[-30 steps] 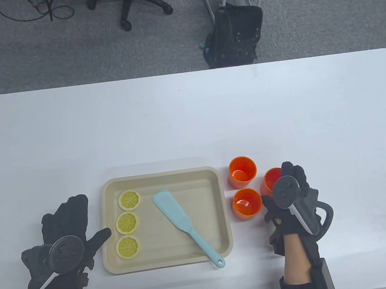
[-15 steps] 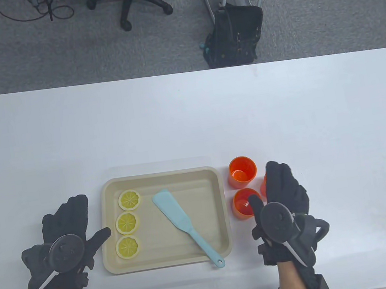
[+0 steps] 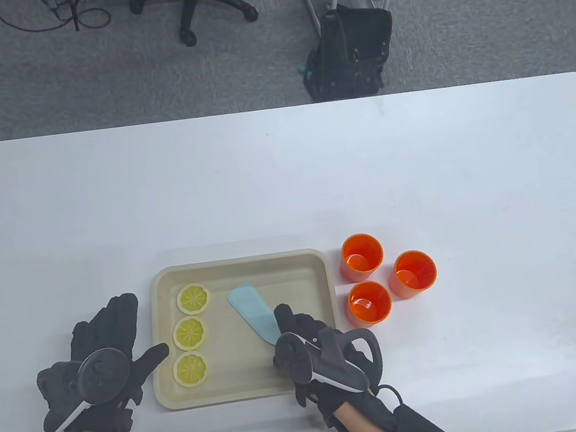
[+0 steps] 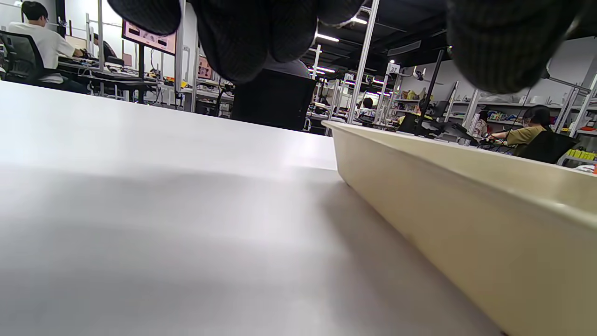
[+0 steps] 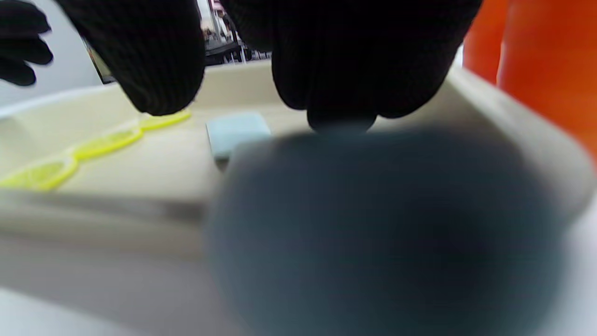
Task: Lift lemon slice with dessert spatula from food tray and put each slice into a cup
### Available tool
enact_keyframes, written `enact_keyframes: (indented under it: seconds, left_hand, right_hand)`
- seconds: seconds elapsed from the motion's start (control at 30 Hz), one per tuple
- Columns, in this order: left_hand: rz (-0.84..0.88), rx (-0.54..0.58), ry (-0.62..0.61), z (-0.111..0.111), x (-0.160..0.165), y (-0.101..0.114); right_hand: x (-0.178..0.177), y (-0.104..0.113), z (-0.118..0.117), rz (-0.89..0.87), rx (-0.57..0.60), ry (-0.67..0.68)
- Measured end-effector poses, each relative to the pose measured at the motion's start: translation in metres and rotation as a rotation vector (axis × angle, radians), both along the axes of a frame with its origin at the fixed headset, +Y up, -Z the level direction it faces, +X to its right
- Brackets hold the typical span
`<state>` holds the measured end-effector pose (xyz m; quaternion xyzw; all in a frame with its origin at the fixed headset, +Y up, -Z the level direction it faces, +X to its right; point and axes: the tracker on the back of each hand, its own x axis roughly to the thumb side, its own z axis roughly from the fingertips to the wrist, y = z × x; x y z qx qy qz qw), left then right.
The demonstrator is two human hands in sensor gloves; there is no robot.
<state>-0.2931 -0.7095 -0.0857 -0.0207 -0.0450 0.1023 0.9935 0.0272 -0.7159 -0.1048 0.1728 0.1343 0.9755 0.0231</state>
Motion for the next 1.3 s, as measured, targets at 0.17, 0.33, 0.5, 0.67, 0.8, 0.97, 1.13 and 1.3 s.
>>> enact_keyframes:
  seconds: [0.17, 0.33, 0.5, 0.67, 0.8, 0.97, 1.13, 1.3]
  left_hand:
    - [-0.005, -0.028, -0.012, -0.001, 0.002, -0.003]
    - [-0.006, -0.033, -0.014, -0.002, 0.002, -0.004]
    - [0.014, -0.013, -0.028, -0.003, 0.003, -0.005]
    - [0.122, -0.037, -0.005, -0.005, 0.001, -0.008]
    - [0.24, -0.085, 0.069, -0.008, -0.004, -0.015]
    - [0.288, -0.193, 0.145, -0.01, -0.005, -0.026]
    - [0.346, -0.273, 0.159, -0.012, -0.004, -0.032]
    - [0.331, -0.287, 0.135, -0.015, -0.002, -0.035]
  right_hand:
    - [-0.008, -0.01, 0.001, 0.074, -0.026, 0.004]
    - [-0.011, -0.02, 0.0, 0.15, -0.116, -0.047]
    - [-0.011, -0.023, -0.002, 0.169, -0.1, -0.132]
    - [-0.011, -0.015, 0.0, 0.142, -0.034, -0.156]
    - [-0.012, -0.006, 0.004, 0.155, 0.102, -0.139]
    - [-0.014, -0.002, 0.007, 0.131, 0.15, -0.12]
    - [-0.015, 0.0, 0.009, 0.109, 0.17, -0.104]
    - [-0.015, 0.001, 0.009, 0.085, 0.169, -0.101]
